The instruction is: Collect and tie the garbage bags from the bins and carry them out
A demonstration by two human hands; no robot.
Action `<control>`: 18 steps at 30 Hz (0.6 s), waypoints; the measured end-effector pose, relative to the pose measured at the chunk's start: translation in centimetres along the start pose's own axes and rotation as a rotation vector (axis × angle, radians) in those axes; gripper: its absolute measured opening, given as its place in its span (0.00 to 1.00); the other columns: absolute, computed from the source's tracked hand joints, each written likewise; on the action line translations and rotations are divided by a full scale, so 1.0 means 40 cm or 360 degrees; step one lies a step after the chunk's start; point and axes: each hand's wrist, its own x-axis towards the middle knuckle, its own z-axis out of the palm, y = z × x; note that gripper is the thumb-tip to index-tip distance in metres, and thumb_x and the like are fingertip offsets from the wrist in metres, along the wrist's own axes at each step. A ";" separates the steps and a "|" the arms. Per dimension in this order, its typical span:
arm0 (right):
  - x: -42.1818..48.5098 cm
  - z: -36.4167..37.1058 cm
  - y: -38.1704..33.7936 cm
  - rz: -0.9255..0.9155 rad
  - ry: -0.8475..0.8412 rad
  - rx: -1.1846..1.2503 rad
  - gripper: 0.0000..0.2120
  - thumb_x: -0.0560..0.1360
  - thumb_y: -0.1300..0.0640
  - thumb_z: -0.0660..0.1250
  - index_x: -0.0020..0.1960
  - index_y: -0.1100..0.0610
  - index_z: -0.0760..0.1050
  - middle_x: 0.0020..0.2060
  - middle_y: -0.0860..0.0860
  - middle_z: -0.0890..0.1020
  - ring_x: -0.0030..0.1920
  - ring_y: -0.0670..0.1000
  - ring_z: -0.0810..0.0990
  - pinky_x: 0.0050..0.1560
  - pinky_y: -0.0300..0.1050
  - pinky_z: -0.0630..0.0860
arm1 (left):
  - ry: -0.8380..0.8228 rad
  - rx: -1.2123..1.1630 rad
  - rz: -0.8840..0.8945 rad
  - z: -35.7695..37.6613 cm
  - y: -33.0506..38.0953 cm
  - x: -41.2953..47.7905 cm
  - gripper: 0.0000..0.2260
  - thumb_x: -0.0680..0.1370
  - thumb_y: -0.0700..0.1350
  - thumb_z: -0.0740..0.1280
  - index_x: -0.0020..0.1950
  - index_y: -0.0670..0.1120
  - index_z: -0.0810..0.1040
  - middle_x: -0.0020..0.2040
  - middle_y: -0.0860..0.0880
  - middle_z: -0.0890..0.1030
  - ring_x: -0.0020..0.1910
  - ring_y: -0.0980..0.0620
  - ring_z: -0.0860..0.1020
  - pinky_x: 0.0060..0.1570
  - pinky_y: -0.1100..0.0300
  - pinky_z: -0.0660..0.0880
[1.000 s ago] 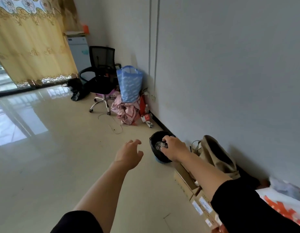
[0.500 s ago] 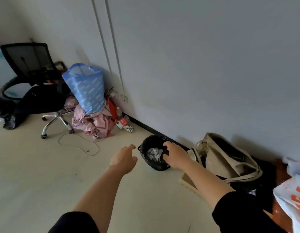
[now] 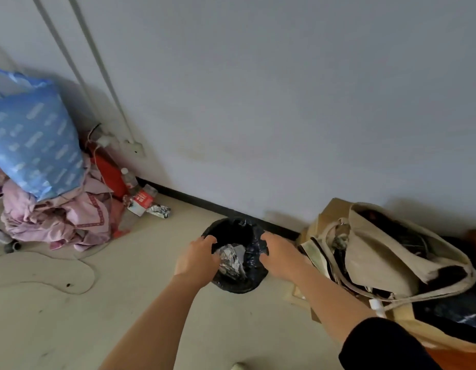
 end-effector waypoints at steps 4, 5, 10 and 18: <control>0.202 0.170 0.052 0.0016 0.0056 -0.0161 0.20 0.80 0.53 0.58 0.70 0.56 0.63 0.59 0.54 0.74 0.59 0.56 0.74 0.55 0.50 0.73 | -0.0015 0.0178 0.0022 0.150 -0.149 0.195 0.18 0.78 0.46 0.60 0.69 0.50 0.71 0.63 0.48 0.74 0.62 0.48 0.72 0.59 0.53 0.69; 0.248 0.211 0.068 0.0032 0.0080 -0.0211 0.20 0.80 0.52 0.58 0.71 0.56 0.63 0.59 0.54 0.74 0.59 0.56 0.74 0.54 0.51 0.73 | -0.0003 0.0191 0.0045 0.192 -0.180 0.245 0.18 0.78 0.46 0.60 0.69 0.50 0.71 0.64 0.48 0.74 0.62 0.48 0.72 0.60 0.53 0.69; 0.482 0.417 0.179 0.0172 0.0264 -0.0423 0.22 0.81 0.48 0.56 0.72 0.56 0.63 0.64 0.54 0.72 0.64 0.56 0.70 0.60 0.54 0.70 | 0.0106 0.0230 0.0232 0.412 -0.323 0.490 0.18 0.78 0.47 0.59 0.69 0.49 0.71 0.67 0.48 0.71 0.65 0.49 0.69 0.62 0.53 0.68; 0.690 0.557 0.323 0.0195 0.0697 -0.0436 0.21 0.81 0.48 0.56 0.71 0.56 0.66 0.66 0.53 0.71 0.66 0.55 0.69 0.63 0.54 0.70 | 0.0379 0.0208 0.0484 0.598 -0.446 0.699 0.18 0.79 0.48 0.58 0.70 0.49 0.69 0.67 0.48 0.71 0.65 0.47 0.69 0.60 0.52 0.69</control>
